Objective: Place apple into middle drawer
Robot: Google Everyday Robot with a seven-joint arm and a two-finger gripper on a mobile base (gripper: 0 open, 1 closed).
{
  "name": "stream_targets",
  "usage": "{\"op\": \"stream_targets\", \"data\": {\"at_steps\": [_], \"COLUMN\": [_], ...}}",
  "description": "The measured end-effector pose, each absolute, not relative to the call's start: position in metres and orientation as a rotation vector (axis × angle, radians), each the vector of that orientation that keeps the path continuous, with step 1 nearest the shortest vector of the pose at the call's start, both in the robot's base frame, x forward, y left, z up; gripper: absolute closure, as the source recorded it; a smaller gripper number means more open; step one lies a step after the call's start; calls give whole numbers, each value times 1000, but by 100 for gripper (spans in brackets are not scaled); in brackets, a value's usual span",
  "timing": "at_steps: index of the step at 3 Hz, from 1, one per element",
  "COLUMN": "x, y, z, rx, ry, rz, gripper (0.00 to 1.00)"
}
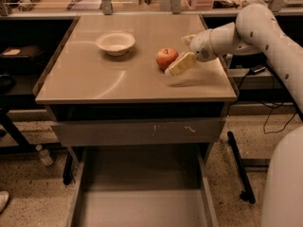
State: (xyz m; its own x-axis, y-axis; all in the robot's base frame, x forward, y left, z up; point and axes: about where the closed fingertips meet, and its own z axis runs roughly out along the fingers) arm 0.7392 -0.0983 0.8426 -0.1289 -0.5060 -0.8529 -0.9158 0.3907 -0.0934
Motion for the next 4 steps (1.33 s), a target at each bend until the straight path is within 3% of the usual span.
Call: {"op": "stream_targets", "data": {"at_steps": [1,4], "x": [740,740], "y": [-98,-98], "z": [843,843], "rx": [-1242,-1242], "ry": [1775,1775], "rz": [589,590], "gripper": [18,88]}}
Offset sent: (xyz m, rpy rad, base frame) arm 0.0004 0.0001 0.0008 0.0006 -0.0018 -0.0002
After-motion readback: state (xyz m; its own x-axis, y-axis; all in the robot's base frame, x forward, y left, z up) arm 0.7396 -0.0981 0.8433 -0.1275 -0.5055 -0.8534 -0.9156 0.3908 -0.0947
